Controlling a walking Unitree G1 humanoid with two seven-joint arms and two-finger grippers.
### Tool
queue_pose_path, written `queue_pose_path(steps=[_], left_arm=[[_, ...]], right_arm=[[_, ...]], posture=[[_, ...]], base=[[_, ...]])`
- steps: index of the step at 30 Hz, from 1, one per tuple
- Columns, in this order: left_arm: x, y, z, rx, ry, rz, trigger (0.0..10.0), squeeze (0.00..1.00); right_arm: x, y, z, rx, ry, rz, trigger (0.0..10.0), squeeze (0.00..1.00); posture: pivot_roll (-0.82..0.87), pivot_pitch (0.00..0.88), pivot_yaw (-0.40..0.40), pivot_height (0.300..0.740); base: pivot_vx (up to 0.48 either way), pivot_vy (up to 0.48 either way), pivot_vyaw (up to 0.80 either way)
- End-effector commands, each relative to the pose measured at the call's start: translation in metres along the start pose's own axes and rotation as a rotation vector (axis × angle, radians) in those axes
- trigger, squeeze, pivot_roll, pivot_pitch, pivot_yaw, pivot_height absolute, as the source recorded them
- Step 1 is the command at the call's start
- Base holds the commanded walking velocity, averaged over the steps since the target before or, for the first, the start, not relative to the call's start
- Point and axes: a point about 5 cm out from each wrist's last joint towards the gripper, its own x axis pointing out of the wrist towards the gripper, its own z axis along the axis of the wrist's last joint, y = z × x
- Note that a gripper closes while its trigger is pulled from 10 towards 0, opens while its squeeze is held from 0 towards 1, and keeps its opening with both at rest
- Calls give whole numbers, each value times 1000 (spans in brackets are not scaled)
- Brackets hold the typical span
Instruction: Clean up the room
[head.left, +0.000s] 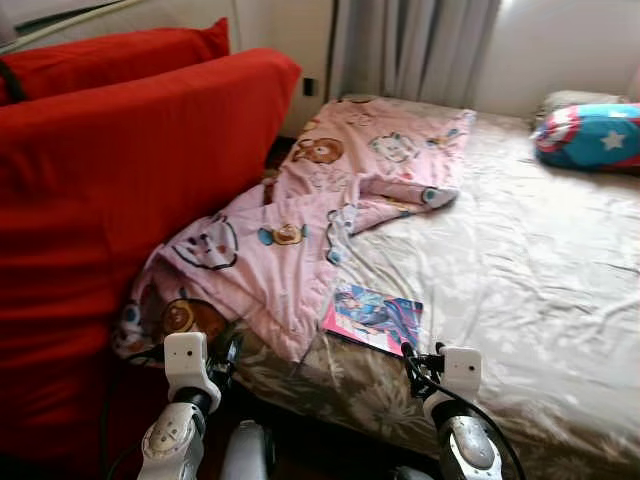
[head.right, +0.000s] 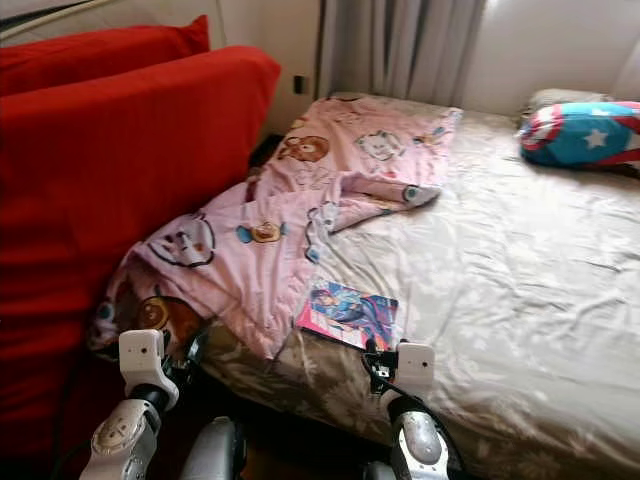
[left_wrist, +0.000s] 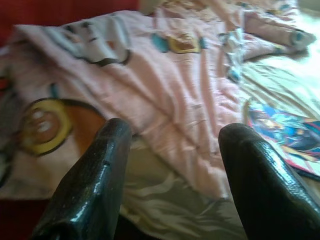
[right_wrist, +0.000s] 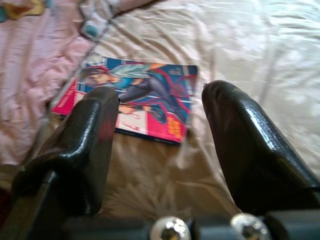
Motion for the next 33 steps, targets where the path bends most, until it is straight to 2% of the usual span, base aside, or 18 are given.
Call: queue_pose_path(steps=[1,19,24,33], left_arm=[[3,-4,5,-8,-15,-19,10000,0],[2,-5,4,-6,-10,-27,10000,0],[3,-5,4,-5,-10,-27,10000,0],[3,-5,4,-4,-10,-29,10000,0]], right_arm=[[-1,-3,-1,7,2,-11,10000,0],[-1,1,-3,-9,19,34,10000,0],[-2,4,-4,-6,16,41,10000,0],[-2,4,-4,10,18,31,10000,0]], posture=[[7,56,-55,637],[9,63,-53,637],[10,65,-52,637],[11,64,-50,637]], base=[[0,0,0],[0,0,0],[96,0,769],[80,0,0]])
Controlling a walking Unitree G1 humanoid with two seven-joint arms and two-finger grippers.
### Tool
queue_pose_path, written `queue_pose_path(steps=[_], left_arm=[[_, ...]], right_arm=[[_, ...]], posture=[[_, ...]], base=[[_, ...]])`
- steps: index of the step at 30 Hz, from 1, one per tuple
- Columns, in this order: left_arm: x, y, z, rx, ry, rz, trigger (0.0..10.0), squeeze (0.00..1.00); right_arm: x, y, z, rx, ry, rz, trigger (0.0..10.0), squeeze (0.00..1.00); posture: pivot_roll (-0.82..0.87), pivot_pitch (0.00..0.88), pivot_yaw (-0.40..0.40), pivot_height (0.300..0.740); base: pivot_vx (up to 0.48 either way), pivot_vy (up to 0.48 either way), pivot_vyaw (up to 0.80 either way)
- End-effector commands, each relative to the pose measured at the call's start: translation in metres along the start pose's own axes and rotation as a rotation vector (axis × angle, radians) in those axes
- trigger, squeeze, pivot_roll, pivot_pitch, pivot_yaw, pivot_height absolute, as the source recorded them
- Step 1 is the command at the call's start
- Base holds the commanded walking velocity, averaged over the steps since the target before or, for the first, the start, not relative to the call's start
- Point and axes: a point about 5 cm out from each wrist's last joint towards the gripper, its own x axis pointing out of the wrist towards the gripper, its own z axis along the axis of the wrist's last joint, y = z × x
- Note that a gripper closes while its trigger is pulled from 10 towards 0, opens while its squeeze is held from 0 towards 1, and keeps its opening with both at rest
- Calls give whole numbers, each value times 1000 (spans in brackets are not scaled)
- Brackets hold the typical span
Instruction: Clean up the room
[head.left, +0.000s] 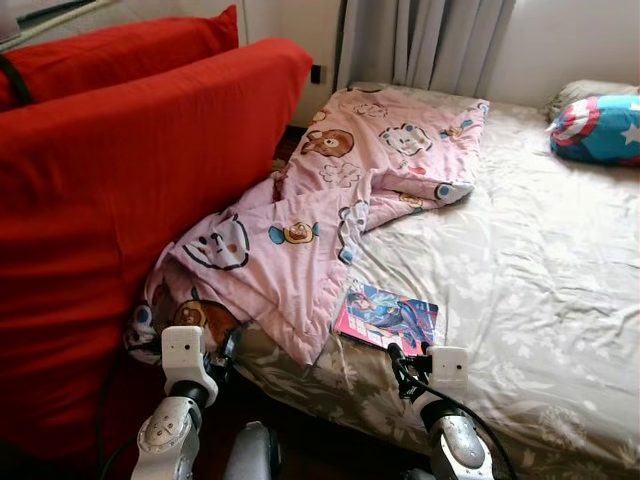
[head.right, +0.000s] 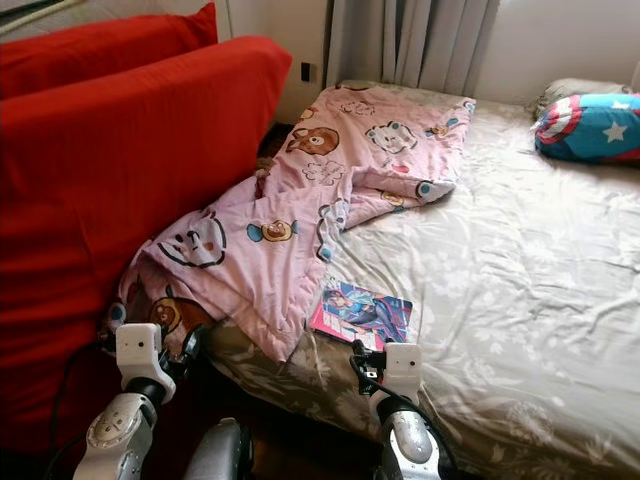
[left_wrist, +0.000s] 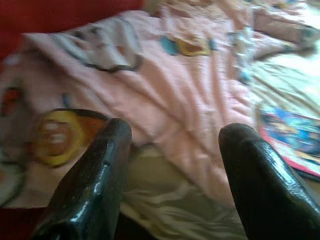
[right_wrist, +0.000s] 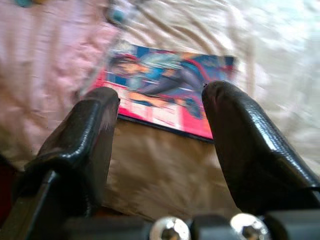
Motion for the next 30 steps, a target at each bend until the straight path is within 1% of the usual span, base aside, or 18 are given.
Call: queue_pose_path(steps=[1,13,30], left_arm=[[1,1,0,-5,5,1,10000,0],[2,1,0,-3,7,1,10000,0],[2,-1,0,-4,7,-4,10000,0]], right_arm=[[0,-1,0,12,-1,-6,10000,0],[1,0,1,14,1,2,10000,0],[2,1,2,13,2,8,10000,0]], posture=[[10,63,-50,637],[11,60,-50,637],[12,50,-49,637]], base=[[0,0,0],[225,0,0],[277,0,0]])
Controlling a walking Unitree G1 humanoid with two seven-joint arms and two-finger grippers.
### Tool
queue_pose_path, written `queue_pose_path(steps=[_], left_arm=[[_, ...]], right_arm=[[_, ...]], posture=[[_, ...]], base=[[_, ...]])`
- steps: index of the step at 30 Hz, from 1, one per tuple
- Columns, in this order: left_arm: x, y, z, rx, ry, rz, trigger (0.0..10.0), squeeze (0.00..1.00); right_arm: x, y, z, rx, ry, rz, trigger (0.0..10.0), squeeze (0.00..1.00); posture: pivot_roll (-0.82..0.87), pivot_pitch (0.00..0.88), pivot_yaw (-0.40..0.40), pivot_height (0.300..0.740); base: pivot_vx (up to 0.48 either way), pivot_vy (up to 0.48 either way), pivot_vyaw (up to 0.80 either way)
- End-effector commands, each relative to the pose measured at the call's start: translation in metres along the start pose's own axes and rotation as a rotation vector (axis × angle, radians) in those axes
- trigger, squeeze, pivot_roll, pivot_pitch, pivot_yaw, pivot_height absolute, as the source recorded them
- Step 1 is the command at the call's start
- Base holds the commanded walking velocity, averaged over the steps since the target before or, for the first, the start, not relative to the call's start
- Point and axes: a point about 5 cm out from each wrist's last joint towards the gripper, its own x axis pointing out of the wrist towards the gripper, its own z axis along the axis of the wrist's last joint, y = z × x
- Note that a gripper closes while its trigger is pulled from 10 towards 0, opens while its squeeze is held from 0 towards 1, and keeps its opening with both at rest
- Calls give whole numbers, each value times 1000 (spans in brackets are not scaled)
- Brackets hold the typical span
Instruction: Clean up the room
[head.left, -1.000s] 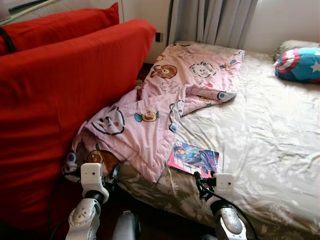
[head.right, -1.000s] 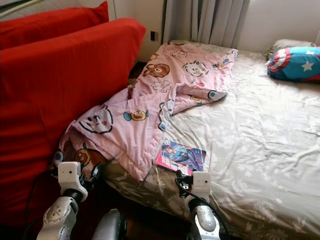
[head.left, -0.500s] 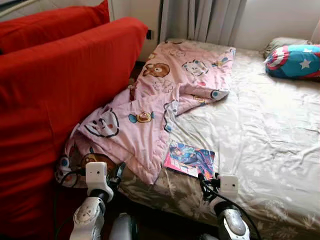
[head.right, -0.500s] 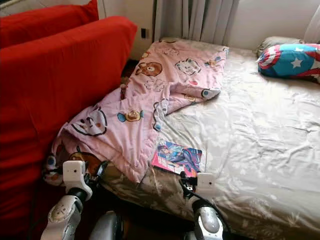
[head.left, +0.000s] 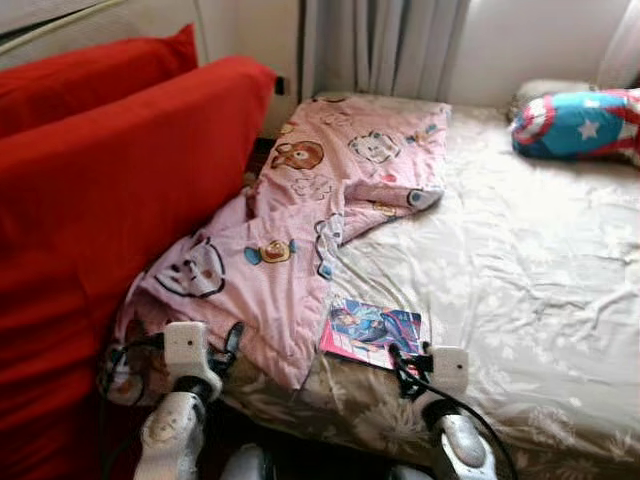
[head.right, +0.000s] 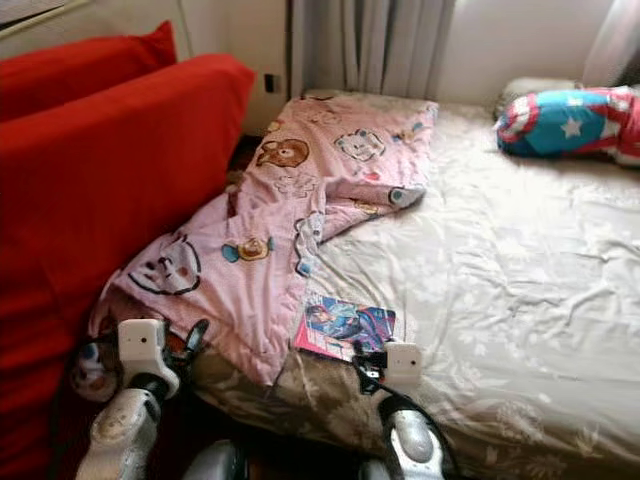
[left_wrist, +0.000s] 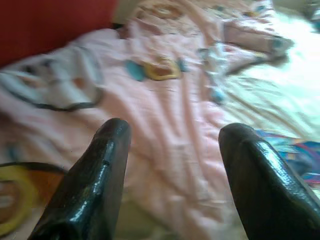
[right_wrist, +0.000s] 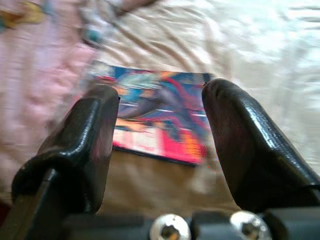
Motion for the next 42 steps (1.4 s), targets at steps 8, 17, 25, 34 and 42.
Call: queue_pose_path(steps=[8,17,25,34,42], left_arm=[[-1,10,0,6,11,27,10000,0],[-3,10,2,10,0,26,10000,0],[-3,11,8,21,-9,16,10000,0],[8,11,18,167,-19,-60,10000,0],[12,9,26,123,-42,-43,10000,0]], right_arm=[[4,10,1,17,2,24,10000,0],[5,5,-3,15,43,5,10000,0],[18,4,3,77,86,-14,10000,0],[27,8,10,110,103,-48,10000,0],[31,5,17,68,81,-59,10000,0]], posture=[[12,56,-46,637],[20,90,-37,637],[35,132,-20,637],[62,200,-2,637],[75,275,-5,632]], base=[[287,0,0],[87,0,0],[0,0,0],[0,0,0],[0,0,0]])
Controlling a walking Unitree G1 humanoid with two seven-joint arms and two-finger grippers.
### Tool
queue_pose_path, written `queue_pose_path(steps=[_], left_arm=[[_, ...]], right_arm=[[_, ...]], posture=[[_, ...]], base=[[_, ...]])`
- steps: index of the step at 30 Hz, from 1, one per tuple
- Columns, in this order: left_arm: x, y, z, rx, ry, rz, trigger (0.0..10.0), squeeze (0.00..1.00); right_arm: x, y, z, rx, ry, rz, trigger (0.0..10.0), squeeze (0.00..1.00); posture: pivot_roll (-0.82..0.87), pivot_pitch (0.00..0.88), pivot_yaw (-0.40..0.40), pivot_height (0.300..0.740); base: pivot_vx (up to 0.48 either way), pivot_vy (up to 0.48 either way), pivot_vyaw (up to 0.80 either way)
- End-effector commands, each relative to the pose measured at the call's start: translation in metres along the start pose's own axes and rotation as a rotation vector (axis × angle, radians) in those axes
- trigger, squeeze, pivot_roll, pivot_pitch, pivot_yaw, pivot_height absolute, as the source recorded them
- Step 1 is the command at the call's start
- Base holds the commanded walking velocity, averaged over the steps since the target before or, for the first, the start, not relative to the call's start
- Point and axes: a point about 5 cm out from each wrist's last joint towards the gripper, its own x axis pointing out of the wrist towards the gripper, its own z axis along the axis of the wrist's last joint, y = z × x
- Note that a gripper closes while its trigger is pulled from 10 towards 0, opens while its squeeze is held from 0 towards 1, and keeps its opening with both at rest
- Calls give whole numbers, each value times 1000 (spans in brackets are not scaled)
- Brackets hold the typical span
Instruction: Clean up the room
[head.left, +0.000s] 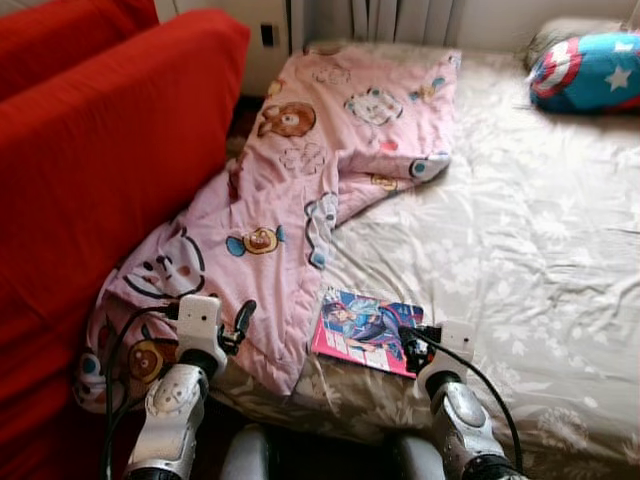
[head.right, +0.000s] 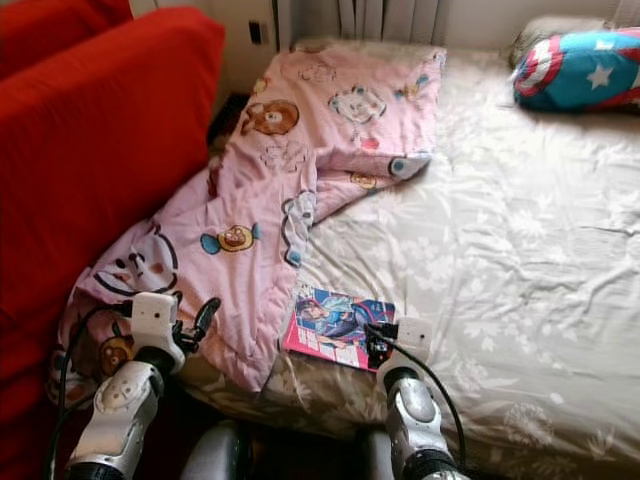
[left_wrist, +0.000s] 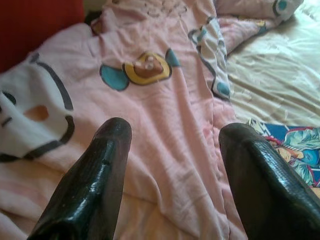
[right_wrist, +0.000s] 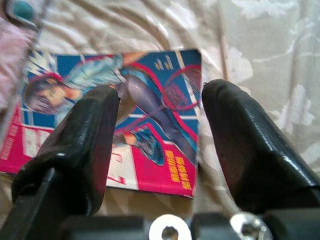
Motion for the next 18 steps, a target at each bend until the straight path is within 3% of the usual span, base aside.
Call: queue_pose_path(steps=[1,4,10,18], left_arm=[[-7,-1,-7,-17,27,10,10000,0],[-14,1,-10,-21,33,22,10000,0],[-28,4,-15,-17,50,39,10000,0],[-36,5,-13,-13,53,47,10000,0]], right_arm=[[-3,-2,-7,-5,18,-8,10000,0],[-6,-4,-9,-7,4,-13,10000,0],[-9,-2,-14,10,13,0,10000,0],[-4,3,-9,44,13,30,10000,0]], posture=[[75,284,-6,622],[83,293,-7,602],[95,309,-7,602],[112,327,0,602]], base=[[0,0,0],[0,0,0],[0,0,0],[0,0,0]])
